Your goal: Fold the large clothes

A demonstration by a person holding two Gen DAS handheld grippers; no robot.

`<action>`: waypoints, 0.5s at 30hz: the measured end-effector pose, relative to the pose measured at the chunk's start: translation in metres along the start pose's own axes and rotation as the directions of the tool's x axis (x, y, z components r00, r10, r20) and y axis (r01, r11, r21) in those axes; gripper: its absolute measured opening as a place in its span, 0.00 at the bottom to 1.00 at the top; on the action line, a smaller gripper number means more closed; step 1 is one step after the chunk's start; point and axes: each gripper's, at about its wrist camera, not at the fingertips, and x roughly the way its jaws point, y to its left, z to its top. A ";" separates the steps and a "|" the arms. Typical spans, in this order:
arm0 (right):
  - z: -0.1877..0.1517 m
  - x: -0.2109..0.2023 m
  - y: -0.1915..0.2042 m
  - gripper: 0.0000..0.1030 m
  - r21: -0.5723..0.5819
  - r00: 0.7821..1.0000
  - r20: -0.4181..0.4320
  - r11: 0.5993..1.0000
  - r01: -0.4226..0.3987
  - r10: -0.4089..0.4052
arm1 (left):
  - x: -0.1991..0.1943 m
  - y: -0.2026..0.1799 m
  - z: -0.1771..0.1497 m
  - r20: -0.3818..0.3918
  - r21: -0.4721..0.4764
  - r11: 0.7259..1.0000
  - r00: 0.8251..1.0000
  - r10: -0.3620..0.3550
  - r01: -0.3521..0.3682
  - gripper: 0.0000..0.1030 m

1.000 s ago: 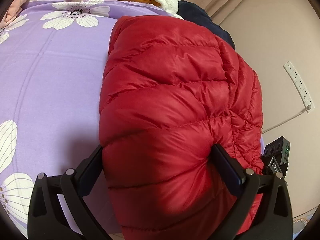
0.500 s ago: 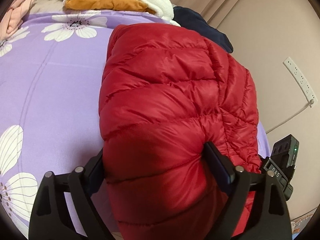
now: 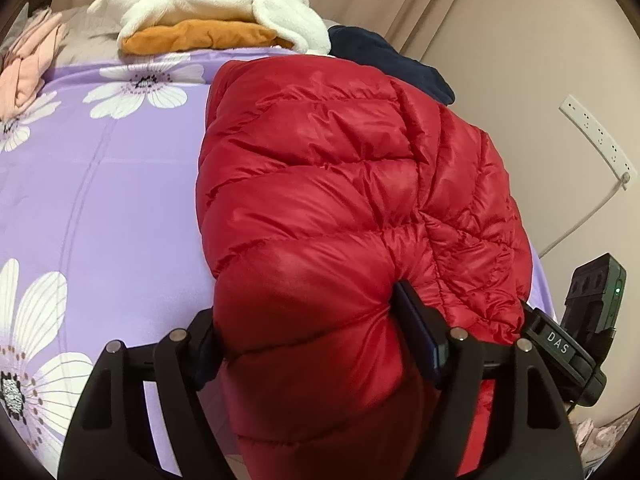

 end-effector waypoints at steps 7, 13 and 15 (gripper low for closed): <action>0.000 -0.008 0.013 0.39 -0.032 0.999 0.028 0.999 -0.024 0.025 | -0.017 0.003 -0.003 0.025 0.012 1.000 1.000 0.000 0.000 0.72; -0.002 -0.020 0.027 0.39 -0.073 0.998 0.043 0.997 -0.034 0.037 | -0.033 0.008 -0.007 0.043 0.007 1.000 0.999 -0.007 0.007 0.72; -0.002 -0.023 0.031 0.39 -0.081 0.998 0.045 0.996 -0.037 0.040 | -0.037 0.010 -0.008 0.048 0.006 1.000 0.999 -0.009 0.008 0.72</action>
